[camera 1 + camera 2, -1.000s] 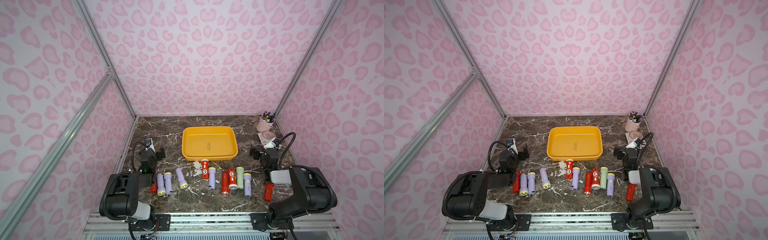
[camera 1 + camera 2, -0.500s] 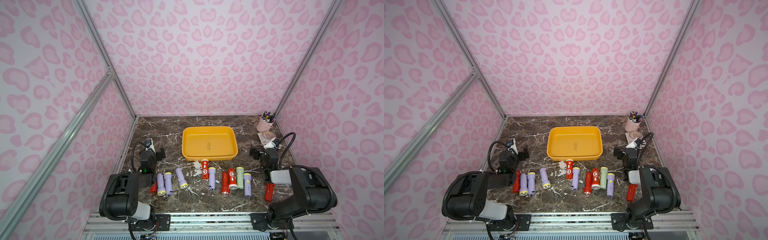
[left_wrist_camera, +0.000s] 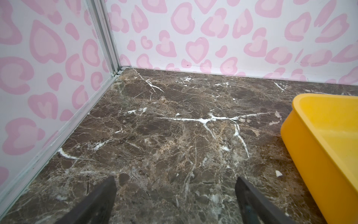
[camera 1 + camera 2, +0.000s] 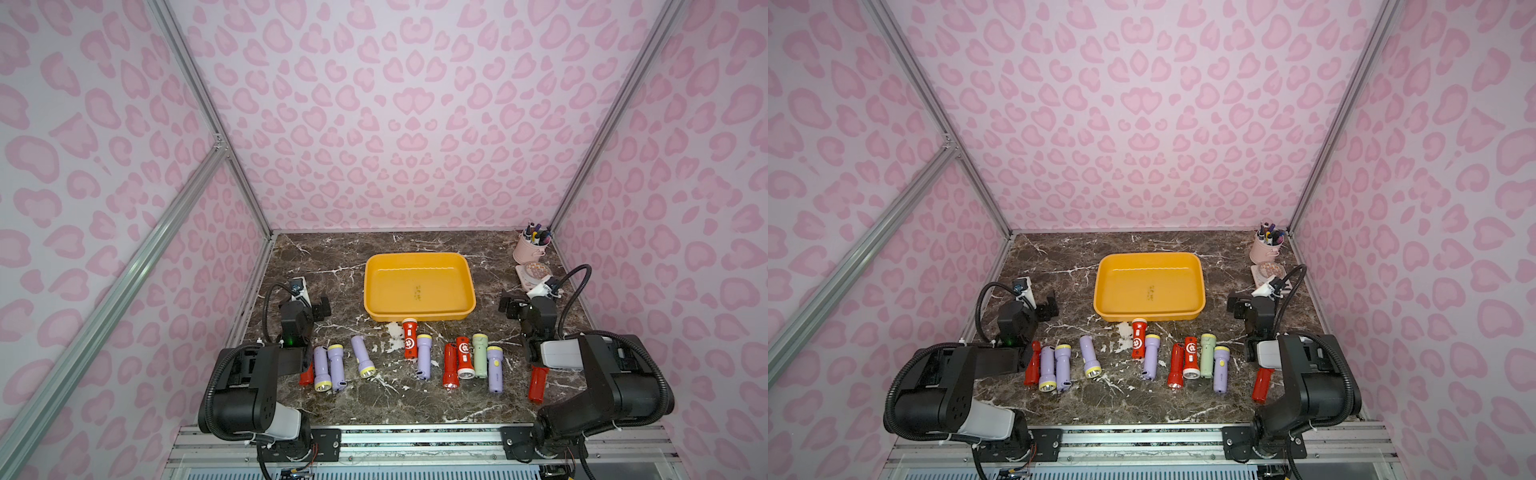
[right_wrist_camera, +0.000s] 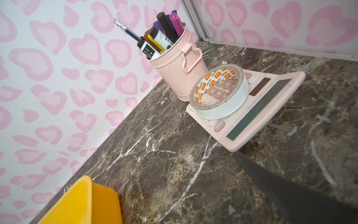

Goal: Put the flashlights into the storage boxes
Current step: Pick up the flashlight from the center of the board.

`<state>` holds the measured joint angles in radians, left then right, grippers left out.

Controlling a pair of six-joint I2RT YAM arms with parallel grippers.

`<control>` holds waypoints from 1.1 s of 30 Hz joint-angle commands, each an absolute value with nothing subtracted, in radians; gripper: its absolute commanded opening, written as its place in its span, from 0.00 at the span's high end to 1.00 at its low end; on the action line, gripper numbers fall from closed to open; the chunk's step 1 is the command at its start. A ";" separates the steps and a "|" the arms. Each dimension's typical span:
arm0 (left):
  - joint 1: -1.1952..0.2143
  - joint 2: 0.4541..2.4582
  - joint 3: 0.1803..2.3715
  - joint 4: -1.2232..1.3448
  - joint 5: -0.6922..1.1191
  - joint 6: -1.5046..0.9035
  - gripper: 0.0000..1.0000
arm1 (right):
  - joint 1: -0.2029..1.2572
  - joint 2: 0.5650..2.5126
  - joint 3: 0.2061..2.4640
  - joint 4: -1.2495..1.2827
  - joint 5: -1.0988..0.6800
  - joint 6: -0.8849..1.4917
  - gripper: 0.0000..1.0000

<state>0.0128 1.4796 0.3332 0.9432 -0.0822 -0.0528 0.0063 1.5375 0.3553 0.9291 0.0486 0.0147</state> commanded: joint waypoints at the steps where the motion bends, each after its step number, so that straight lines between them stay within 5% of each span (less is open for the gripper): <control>1: 0.013 1.475 0.332 0.977 -0.077 -0.048 0.03 | 0.006 1.538 0.357 0.935 0.049 0.009 0.00; 18: 0.011 1.468 0.338 0.969 -0.094 -0.050 0.03 | 0.006 1.539 0.358 0.934 0.049 0.009 0.00; 25: 0.005 1.370 0.689 0.365 -0.081 -0.059 0.03 | 0.006 1.538 0.358 0.934 0.049 0.009 0.00; 33: -0.155 1.360 0.848 0.167 -0.062 -0.099 0.03 | 0.005 1.538 0.358 0.934 0.045 0.011 0.00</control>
<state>-0.1043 1.3621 0.8139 0.2977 -0.0792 -0.1047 0.0055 1.5375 0.3553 0.9295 0.0483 0.0147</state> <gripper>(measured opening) 0.969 0.997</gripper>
